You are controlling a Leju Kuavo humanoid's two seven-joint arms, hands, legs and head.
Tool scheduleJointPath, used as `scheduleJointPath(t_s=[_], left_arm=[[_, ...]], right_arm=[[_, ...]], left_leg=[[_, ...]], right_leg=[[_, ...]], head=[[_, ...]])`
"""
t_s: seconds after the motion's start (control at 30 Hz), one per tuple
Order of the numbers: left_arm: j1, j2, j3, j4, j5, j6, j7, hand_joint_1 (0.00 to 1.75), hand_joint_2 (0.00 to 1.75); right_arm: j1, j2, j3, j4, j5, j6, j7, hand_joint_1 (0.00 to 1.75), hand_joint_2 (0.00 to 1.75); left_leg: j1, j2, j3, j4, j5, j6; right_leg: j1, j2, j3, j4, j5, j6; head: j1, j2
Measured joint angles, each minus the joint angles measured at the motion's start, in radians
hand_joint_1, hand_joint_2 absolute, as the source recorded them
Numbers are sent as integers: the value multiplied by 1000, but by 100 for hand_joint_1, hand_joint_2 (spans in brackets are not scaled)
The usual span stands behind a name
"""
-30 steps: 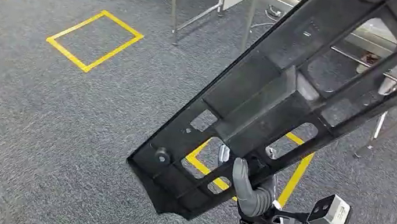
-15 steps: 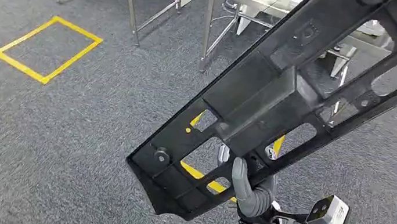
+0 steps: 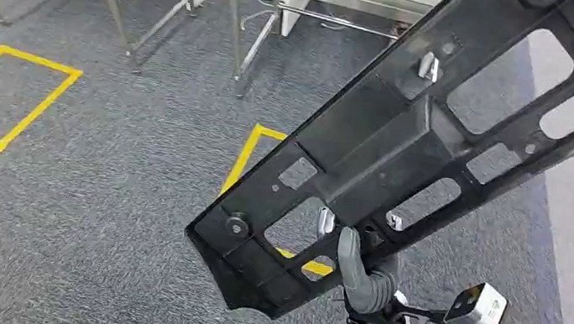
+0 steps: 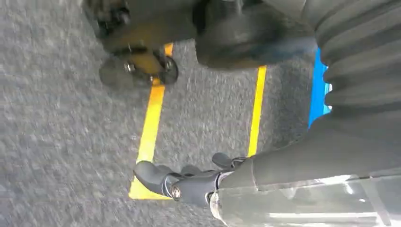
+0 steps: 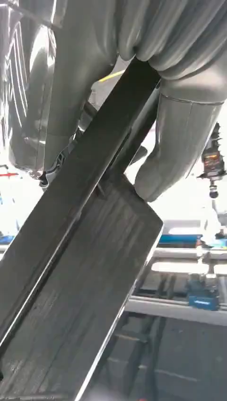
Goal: Take the parts from the cabinet and place them on the table.
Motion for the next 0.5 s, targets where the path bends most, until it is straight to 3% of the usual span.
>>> scheduleJointPath(t_s=[0.03,0.07,0.1,0.13,0.17,0.2,0.27,0.3,0.33,0.4,0.43,0.47,0.5], left_arm=[[0,0,0,0,1,-13,-2,0,175],[2,0,0,0,2,-23,-2,0,175],[5,1,0,0,5,-34,-2,0,175],[9,2,0,0,7,-44,-2,0,175],[12,2,0,0,7,-52,-3,0,175],[11,2,0,0,7,-59,-4,0,175],[9,3,0,0,8,-70,-6,0,175],[9,5,0,0,8,-74,-7,0,175],[9,7,0,0,9,-76,-8,0,175],[9,7,0,0,9,-83,-10,0,175],[8,7,0,0,9,-86,-11,0,175],[6,7,0,0,9,-89,-11,0,175],[3,6,0,0,9,-93,-12,0,175]], right_arm=[[-3,0,0,0,-1,0,0,175,175],[-3,2,0,0,-1,1,0,175,175],[-3,2,0,0,-1,2,-1,175,175],[-2,2,0,2,-1,2,-1,175,175],[-1,2,0,3,-1,2,-1,175,175],[-1,2,0,3,-1,3,-1,175,175],[-2,2,0,3,-1,3,-1,175,175],[-3,2,0,3,-1,3,-2,175,175],[-6,2,0,3,-1,3,-3,175,175],[-10,4,0,3,-1,-4,-6,175,175],[-10,4,-1,3,0,-10,-8,175,175],[-11,4,-3,3,0,-12,-9,175,175],[-9,4,-5,3,0,-13,-9,175,175]], left_leg=[[1,-51,-25,56,-37,-2],[2,-71,-64,140,-81,-4],[2,-78,-105,225,-116,-5],[2,-79,-141,295,-134,-6],[2,-80,-156,314,-124,-5],[2,-81,-147,284,-91,-2],[2,-99,-78,118,11,7],[3,-153,-43,26,49,13],[8,-196,-35,4,34,20],[1,-178,-35,-4,35,24],[-1,-170,-35,-4,37,31],[8,-162,-30,-15,45,40],[10,-149,-26,-24,52,44]], right_leg=[[-2,12,-2,0,1,-6],[-2,25,-3,0,3,-10],[0,41,-4,0,3,-11],[1,58,-4,1,3,-11],[1,75,-3,2,3,-11],[1,91,-2,3,3,-10],[1,121,1,6,3,-9],[0,134,0,8,2,-6],[5,144,-6,12,3,2],[-7,164,-16,11,8,16],[-9,174,-16,5,12,26],[-3,182,-18,1,15,35],[-4,142,-22,19,3,34]], head=[[0,0],[0,0],[0,0],[0,0],[0,0],[0,0],[0,0],[0,0],[0,0],[0,0],[0,0],[0,0],[0,0]])
